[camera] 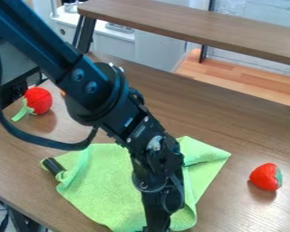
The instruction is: Unfold the cloth from right to left
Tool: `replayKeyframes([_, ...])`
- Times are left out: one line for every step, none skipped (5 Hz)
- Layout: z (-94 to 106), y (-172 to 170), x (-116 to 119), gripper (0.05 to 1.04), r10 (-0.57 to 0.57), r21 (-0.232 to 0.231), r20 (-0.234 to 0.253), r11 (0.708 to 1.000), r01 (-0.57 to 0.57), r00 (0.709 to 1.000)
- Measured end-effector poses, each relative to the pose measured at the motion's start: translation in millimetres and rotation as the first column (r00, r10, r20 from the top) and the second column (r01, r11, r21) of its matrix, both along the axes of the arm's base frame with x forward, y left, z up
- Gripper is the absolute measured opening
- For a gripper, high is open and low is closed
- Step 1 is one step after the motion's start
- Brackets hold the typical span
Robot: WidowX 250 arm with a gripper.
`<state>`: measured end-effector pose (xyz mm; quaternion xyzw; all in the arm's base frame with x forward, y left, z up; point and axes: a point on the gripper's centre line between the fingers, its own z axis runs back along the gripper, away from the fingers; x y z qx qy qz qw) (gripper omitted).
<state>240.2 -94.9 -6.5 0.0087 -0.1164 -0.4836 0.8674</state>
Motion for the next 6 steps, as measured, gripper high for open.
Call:
replayKeyframes([-1.4,-1,0,1.001,0.009,0.016,0.035,1.0,-0.01,0.999])
replayKeyframes([-7.0,-2,2,0.972,0.034,0.037,0.058,0.999,-0.036,0.998])
replayKeyframes([-13.4,-2,3,0.701,0.043,0.059,0.057,0.997,-0.046,0.997])
replayKeyframes([-12.8,-3,5,0.399,0.03,0.058,0.059,0.998,-0.034,0.998])
replayKeyframes([-12.9,-4,3,0.16,-0.025,0.032,0.033,0.999,0.024,0.999])
replayKeyframes([-10.3,-1,1,0.066,-0.047,0.009,0.009,0.999,0.047,0.999])
